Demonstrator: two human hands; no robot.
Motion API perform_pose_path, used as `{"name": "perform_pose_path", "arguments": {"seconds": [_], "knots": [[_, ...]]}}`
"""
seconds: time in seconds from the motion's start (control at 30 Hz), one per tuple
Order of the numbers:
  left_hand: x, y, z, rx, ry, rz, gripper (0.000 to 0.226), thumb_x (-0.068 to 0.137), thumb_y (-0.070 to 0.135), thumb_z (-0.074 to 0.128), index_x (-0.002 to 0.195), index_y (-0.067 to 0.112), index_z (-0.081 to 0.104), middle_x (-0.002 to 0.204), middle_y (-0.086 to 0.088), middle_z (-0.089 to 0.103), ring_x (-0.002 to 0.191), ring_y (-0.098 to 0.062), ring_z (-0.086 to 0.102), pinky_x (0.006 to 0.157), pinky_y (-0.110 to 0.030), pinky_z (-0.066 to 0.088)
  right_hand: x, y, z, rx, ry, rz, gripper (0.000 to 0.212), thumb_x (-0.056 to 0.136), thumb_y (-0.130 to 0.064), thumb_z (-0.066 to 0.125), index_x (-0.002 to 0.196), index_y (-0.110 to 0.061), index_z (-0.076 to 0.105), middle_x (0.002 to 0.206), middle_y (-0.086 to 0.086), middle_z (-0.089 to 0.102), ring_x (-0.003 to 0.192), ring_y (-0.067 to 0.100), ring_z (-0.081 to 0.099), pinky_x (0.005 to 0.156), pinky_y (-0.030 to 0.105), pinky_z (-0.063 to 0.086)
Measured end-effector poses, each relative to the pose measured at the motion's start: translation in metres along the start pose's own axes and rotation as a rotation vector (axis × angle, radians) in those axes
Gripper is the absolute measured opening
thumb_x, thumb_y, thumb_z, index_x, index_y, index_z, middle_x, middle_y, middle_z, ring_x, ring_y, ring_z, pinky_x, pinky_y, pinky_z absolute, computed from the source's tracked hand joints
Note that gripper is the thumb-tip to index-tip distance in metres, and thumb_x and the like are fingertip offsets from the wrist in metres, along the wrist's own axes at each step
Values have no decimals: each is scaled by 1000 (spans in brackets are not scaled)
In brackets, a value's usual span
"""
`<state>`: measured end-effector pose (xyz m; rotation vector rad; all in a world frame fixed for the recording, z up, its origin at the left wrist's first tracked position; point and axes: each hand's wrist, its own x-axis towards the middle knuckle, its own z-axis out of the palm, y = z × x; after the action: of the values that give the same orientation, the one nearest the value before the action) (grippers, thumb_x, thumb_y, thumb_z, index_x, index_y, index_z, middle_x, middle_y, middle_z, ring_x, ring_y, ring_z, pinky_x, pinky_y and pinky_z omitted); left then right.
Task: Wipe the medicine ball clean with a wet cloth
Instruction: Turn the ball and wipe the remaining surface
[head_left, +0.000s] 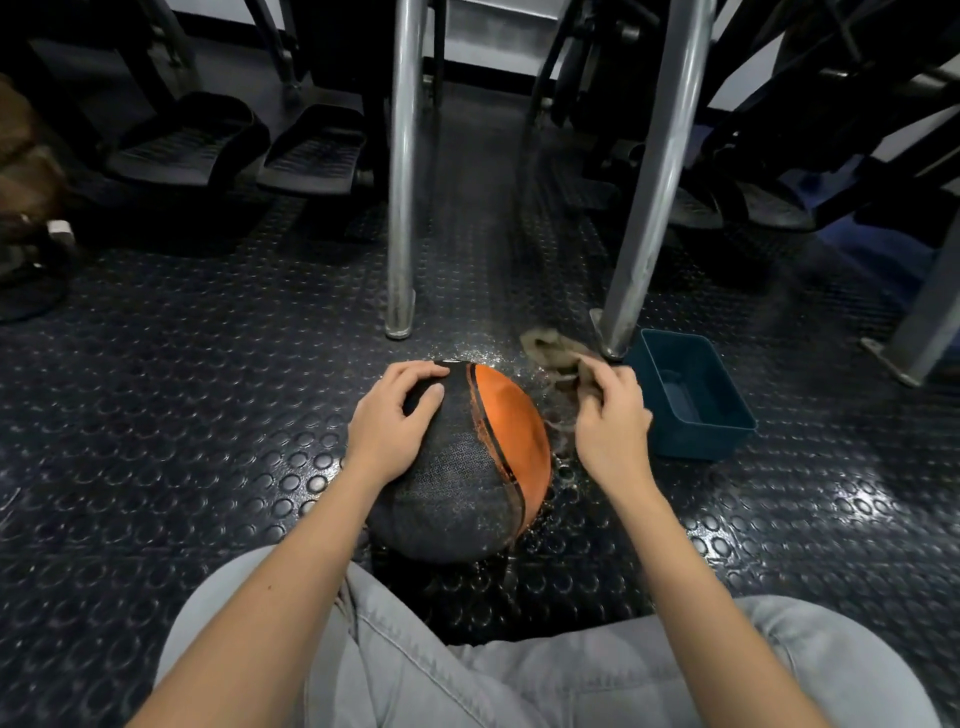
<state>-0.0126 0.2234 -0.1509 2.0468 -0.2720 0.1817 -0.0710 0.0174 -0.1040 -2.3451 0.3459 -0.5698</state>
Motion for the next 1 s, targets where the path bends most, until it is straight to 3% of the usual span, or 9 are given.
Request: {"name": "perform_pose_path", "arguments": {"seconds": [0.13, 0.3, 0.4, 0.53, 0.67, 0.73, 0.87, 0.93, 1.0], "knots": [[-1, 1, -1, -17, 15, 1, 16, 90, 44, 47, 102, 45, 57, 114, 27, 51, 107, 1, 47, 88, -30, 37, -16, -4, 23, -20, -133, -144, 48, 92, -1, 41, 125, -31, 56, 106, -4, 44, 106, 10, 38, 91, 30, 19], [-1, 6, 1, 27, -2, 8, 18, 95, 34, 51, 109, 37, 62, 115, 26, 49, 110, 0, 46, 92, -30, 34, 0, 17, 24, -228, -179, 180, 42, 95, -6, 38, 128, -26, 53, 118, 6, 48, 117, 25, 43, 101, 43, 22], [2, 6, 3, 39, -10, 21, 19, 95, 35, 51, 110, 37, 62, 115, 27, 49, 111, -3, 47, 94, -33, 36, 9, -3, 10, -67, -68, 16, 42, 95, -4, 38, 129, -24, 53, 109, 1, 44, 110, 19, 42, 96, 37, 24], [3, 6, 5, 37, -21, 40, 19, 94, 37, 51, 110, 38, 62, 115, 27, 49, 110, -4, 49, 97, -39, 39, -20, -5, 21, -32, -123, -144, 48, 92, -2, 40, 127, -31, 54, 105, -6, 42, 105, 9, 37, 92, 30, 19], [2, 10, 6, 36, -27, 61, 20, 94, 37, 51, 110, 36, 63, 115, 26, 49, 107, 2, 45, 100, -39, 38, -15, 29, 23, -214, -191, 183, 42, 95, -6, 37, 129, -25, 53, 114, 2, 47, 115, 22, 43, 99, 38, 22], [2, 12, 7, 57, -43, 58, 19, 95, 34, 52, 111, 35, 63, 115, 26, 48, 106, 3, 44, 100, -39, 37, -3, 30, 12, -291, -166, 224, 41, 95, -5, 38, 130, -22, 53, 118, 8, 47, 116, 27, 42, 99, 41, 25], [7, 13, 8, 80, -55, 50, 19, 95, 35, 51, 111, 37, 62, 116, 27, 49, 108, 1, 46, 97, -37, 39, 4, -1, -4, -43, 50, -141, 43, 91, -1, 40, 125, -20, 57, 105, 4, 46, 103, 19, 42, 88, 35, 28], [8, 12, 8, 80, -60, 43, 20, 95, 36, 52, 111, 37, 62, 118, 25, 51, 111, -3, 48, 96, -37, 40, -10, -3, 8, -14, 9, -271, 48, 86, -3, 38, 124, -24, 58, 101, -1, 43, 98, 12, 39, 84, 29, 23], [7, 13, 8, 72, -60, 37, 19, 95, 35, 52, 111, 36, 62, 119, 24, 51, 110, -3, 48, 97, -37, 39, -21, 13, 25, -76, -128, -169, 48, 91, -3, 37, 127, -29, 55, 106, -2, 43, 104, 12, 39, 85, 26, 17]]}}
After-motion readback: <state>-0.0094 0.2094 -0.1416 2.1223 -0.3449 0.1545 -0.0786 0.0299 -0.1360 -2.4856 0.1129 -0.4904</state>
